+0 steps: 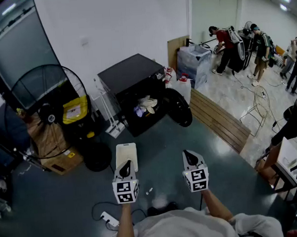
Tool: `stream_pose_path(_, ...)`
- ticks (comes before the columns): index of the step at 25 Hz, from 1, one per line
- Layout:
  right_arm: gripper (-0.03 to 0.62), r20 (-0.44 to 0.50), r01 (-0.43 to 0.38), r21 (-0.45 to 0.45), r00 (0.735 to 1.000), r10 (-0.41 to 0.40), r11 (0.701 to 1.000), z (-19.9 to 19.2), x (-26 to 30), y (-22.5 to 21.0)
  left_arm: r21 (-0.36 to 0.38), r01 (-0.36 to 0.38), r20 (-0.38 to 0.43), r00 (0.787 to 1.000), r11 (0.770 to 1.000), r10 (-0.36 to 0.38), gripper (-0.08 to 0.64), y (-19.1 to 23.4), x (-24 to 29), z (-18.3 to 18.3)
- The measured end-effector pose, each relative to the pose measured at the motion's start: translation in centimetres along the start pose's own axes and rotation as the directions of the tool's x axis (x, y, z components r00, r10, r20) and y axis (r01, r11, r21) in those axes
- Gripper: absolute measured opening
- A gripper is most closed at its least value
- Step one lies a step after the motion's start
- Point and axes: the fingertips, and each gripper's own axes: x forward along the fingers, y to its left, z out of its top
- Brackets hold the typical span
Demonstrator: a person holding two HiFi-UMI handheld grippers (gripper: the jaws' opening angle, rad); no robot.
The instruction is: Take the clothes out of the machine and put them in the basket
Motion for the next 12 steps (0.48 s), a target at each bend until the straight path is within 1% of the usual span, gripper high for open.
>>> stream_pose_path(8, 0.023, 0.003, -0.038, -0.006, 0.999, 0.038, 0.999, -0.7, -0.8, -1.1, -0.002, -0.019, 0.005, 1.000, 1.000, 0.019, 0.018, -2.4, 0.2, 0.3)
stream_pose_path(12, 0.023, 0.008, -0.057, 0.005, 0.998, 0.057, 0.998, -1.1, -0.8, -1.7, -0.002, -0.026, 0.004, 1.000, 1.000, 0.026, 0.018, -3.5, 0.4, 0.1)
